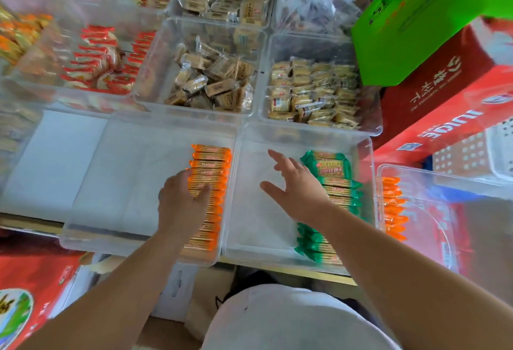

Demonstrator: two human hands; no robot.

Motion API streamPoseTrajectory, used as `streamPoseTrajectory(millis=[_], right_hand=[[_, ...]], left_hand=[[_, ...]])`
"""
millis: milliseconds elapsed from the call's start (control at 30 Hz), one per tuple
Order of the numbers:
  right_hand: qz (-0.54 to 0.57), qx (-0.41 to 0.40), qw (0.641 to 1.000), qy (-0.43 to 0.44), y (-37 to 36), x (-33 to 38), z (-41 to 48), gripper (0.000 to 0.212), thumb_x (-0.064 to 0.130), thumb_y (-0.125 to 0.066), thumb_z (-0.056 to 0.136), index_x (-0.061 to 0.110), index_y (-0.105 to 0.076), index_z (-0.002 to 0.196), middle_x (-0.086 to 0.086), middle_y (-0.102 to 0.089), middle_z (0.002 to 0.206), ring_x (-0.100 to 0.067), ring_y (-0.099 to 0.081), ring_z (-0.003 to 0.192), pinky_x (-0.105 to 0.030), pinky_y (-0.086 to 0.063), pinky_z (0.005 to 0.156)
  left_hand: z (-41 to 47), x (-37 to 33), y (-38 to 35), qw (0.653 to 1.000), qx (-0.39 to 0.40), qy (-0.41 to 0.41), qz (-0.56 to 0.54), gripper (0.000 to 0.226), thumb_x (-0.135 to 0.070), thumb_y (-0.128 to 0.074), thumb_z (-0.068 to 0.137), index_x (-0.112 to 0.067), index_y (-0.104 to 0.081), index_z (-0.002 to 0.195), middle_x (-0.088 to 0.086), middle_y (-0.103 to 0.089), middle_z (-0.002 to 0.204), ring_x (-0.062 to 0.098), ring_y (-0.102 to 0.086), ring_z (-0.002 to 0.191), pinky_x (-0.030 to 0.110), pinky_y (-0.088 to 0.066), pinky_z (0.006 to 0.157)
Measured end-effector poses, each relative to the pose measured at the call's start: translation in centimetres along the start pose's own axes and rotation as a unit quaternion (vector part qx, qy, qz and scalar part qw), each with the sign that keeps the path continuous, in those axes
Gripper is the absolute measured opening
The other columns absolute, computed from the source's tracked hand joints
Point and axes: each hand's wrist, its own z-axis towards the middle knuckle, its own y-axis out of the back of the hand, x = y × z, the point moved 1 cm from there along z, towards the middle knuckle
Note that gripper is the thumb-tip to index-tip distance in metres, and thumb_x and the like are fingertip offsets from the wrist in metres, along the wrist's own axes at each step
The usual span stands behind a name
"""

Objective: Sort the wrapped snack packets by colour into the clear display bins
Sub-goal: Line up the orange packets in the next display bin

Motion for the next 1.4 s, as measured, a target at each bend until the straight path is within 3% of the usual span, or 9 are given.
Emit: streamPoseTrajectory(millis=[100,267,467,633,800,900,1033,1233,1400], right_hand=[[0.010,-0.062,0.998,-0.010,3.4,-5.6,-2.8,0.061,0.047,-0.061,0.094,0.035,-0.038,0.148,0.004,-0.049,0.145,-0.018,-0.051,0.127,-0.040,-0.047,0.104],[0.013,-0.123,0.992,-0.018,6.9,-16.6,-8.6,0.044,0.037,-0.073,0.087,0.026,-0.062,0.129,0.003,-0.062,0.120,-0.022,-0.062,0.107,-0.039,-0.053,0.089],[-0.034,0.053,0.998,-0.005,7.0,-26.4,-15.4,0.055,0.052,-0.076,0.076,0.031,-0.065,0.126,0.005,-0.060,0.124,-0.019,-0.058,0.113,-0.037,-0.049,0.095],[-0.112,0.134,0.979,0.109,4.8,-28.2,-17.8,0.069,0.064,-0.070,0.075,0.045,-0.049,0.138,0.012,-0.041,0.146,-0.016,-0.037,0.131,-0.040,-0.040,0.107],[-0.119,0.116,0.975,0.146,3.3,-27.6,-17.9,0.080,0.069,-0.070,0.073,0.048,-0.040,0.144,0.014,-0.035,0.150,-0.021,-0.034,0.135,-0.042,-0.031,0.109],[-0.126,0.113,0.974,0.149,2.5,-27.8,-17.6,0.084,0.075,-0.066,0.073,0.048,-0.034,0.146,0.014,-0.031,0.151,-0.021,-0.034,0.134,-0.044,-0.033,0.109],[-0.171,0.108,0.965,0.169,1.9,-27.8,-17.1,0.092,0.071,-0.071,0.069,0.041,-0.033,0.147,0.008,-0.031,0.150,-0.024,-0.037,0.128,-0.044,-0.039,0.107],[-0.142,0.129,0.966,0.173,2.8,-28.4,-17.2,0.096,0.069,-0.074,0.069,0.036,-0.031,0.149,0.011,-0.027,0.149,-0.022,-0.038,0.129,-0.044,-0.040,0.108],[-0.120,0.134,0.969,0.169,3.7,-30.2,-18.1,0.089,0.059,-0.077,0.072,0.036,-0.033,0.145,0.011,-0.028,0.148,-0.022,-0.044,0.129,-0.043,-0.041,0.108]], left_hand=[[-2.6,-5.9,-1.1,0.987,-0.021,-0.158,-0.024,0.047,-0.053,-0.056,0.086,-0.018,-0.063,0.116,0.002,-0.064,0.113,0.025,-0.056,0.107,0.042,-0.046,0.094],[-7.7,-15.6,-6.8,0.954,0.076,-0.290,0.020,0.042,-0.043,-0.067,0.089,-0.019,-0.062,0.122,-0.003,-0.060,0.121,0.017,-0.051,0.114,0.026,-0.038,0.094],[-12.8,-21.3,-15.7,0.913,0.127,-0.369,0.118,0.052,-0.057,-0.054,0.087,-0.018,-0.064,0.120,-0.001,-0.060,0.117,0.020,-0.055,0.107,0.040,-0.049,0.092],[-15.3,-22.7,-18.6,0.891,0.117,-0.360,0.251,0.053,-0.046,-0.063,0.092,-0.015,-0.061,0.134,0.004,-0.052,0.146,0.028,-0.051,0.128,0.044,-0.042,0.107],[-17.5,-22.0,-18.9,0.891,0.143,-0.301,0.307,0.065,-0.049,-0.048,0.099,-0.021,-0.031,0.156,-0.005,-0.011,0.167,0.027,-0.019,0.150,0.047,-0.022,0.123],[-18.5,-20.4,-19.3,0.894,0.170,-0.268,0.317,0.064,-0.049,-0.039,0.101,-0.025,-0.021,0.158,-0.012,0.007,0.167,0.030,-0.013,0.152,0.049,-0.022,0.123],[-19.4,-19.5,-19.7,0.878,0.125,-0.310,0.341,0.063,-0.044,-0.040,0.098,-0.018,-0.033,0.155,-0.004,-0.005,0.168,0.023,-0.026,0.150,0.048,-0.017,0.121],[-19.9,-19.3,-20.1,0.889,0.140,-0.280,0.335,0.064,-0.039,-0.043,0.102,-0.023,-0.017,0.159,-0.012,0.014,0.166,0.016,0.000,0.154,0.050,-0.009,0.125],[-19.7,-19.1,-19.7,0.893,0.176,-0.271,0.314,0.072,-0.059,-0.035,0.099,-0.028,-0.012,0.160,-0.019,0.022,0.163,0.011,0.013,0.153,0.053,-0.007,0.124]])
